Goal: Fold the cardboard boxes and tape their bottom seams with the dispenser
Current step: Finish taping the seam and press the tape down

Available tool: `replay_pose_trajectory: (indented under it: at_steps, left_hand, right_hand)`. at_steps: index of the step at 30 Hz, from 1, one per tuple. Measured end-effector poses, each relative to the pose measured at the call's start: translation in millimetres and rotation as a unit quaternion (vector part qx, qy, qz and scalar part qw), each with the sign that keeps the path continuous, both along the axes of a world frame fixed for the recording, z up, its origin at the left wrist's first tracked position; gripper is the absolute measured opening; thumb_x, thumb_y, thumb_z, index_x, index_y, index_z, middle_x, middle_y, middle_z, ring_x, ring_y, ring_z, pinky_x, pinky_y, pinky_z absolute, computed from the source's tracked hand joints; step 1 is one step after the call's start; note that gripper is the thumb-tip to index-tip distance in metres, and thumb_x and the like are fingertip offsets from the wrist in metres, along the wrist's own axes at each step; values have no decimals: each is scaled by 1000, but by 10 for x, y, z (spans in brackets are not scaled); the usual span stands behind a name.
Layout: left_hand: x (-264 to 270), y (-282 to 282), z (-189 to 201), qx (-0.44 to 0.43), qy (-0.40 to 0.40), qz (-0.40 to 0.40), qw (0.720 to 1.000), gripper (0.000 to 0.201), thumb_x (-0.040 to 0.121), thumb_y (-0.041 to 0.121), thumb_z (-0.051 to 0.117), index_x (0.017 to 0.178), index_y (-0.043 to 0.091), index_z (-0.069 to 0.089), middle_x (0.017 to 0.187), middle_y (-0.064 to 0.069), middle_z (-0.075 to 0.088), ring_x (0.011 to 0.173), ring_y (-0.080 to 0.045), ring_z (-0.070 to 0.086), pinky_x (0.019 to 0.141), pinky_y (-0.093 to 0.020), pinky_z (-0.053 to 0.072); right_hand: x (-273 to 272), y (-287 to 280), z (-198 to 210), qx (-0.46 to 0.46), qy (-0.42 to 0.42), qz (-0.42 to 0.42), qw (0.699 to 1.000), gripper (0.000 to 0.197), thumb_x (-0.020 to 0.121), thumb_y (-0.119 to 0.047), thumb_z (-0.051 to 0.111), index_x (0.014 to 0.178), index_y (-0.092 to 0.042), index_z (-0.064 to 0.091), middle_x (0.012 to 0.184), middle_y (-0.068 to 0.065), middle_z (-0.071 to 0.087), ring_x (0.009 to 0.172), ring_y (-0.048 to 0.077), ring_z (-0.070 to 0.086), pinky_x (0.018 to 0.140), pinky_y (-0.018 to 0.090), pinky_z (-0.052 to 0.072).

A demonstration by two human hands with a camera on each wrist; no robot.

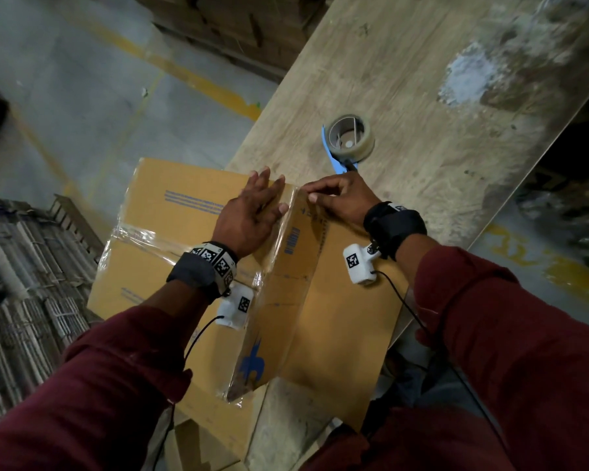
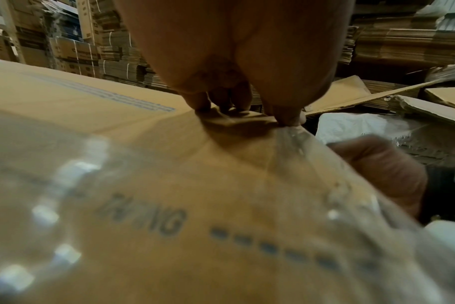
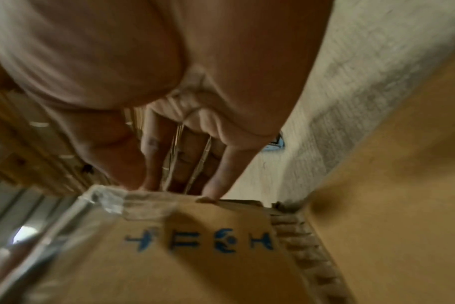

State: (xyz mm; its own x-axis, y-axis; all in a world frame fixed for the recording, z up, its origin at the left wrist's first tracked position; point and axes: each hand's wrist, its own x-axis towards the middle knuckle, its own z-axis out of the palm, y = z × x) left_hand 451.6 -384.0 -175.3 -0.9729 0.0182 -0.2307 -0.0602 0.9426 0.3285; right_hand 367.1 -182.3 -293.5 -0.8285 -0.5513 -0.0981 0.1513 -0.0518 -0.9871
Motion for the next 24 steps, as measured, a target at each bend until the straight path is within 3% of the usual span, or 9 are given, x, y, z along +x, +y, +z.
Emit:
replay_pose_trajectory:
  at_steps: [2,4,6,11,16,20,24]
  left_hand:
    - [5,-19,-17,1,2,-2,1000,56,105,49,51,157,30,41,170,-1,22,158,-17,13,123,-40,27]
    - [11,-18,-16,-5,0,-3,1000,56,106,48,51,158,31,40,171,-1,21,159,-17,12,124,-40,25]
    - [14,-7,-3,-15,-9,-1,1000,56,107,48,50,159,31,38,171,0,19,159,-16,11,123,-38,22]
    - [-1,20,16,-12,-13,-6,1000,56,108,47,48,160,30,36,171,-2,19,159,-19,9,124,-43,22]
    - [10,14,10,-15,-19,-13,1000,57,108,47,46,160,29,35,172,-3,18,159,-21,9,126,-48,21]
    - [25,17,4,-19,-10,-19,1000,56,108,45,47,160,26,36,171,-5,19,159,-23,10,125,-50,22]
    - [21,29,19,-28,-8,-23,999,57,109,45,46,161,25,35,171,-6,19,159,-24,10,125,-50,21]
  right_hand:
    - [-11,15,29,-18,-51,25,998,24,90,-3,70,113,-7,77,111,7,76,108,22,70,98,33,56]
    - [28,-26,83,-19,-59,12,998,20,89,-20,78,107,-12,79,107,2,78,106,18,71,98,34,56]
    - [74,-98,74,12,-11,-27,1000,21,83,-30,84,99,-17,81,99,-4,78,97,12,73,94,35,58]
    - [65,-133,67,19,-6,-50,999,20,77,-28,89,92,-16,82,93,-5,79,93,12,74,93,36,59]
    - [159,-77,109,31,-1,-44,999,37,75,-43,88,104,-22,79,102,-10,77,100,4,70,91,24,55]
    - [303,-227,82,40,42,-79,995,47,71,-32,93,108,-14,73,105,-4,71,94,-5,64,83,13,51]
    - [347,-220,89,55,63,-92,992,61,70,-41,92,121,-17,69,115,0,68,104,5,63,91,23,55]
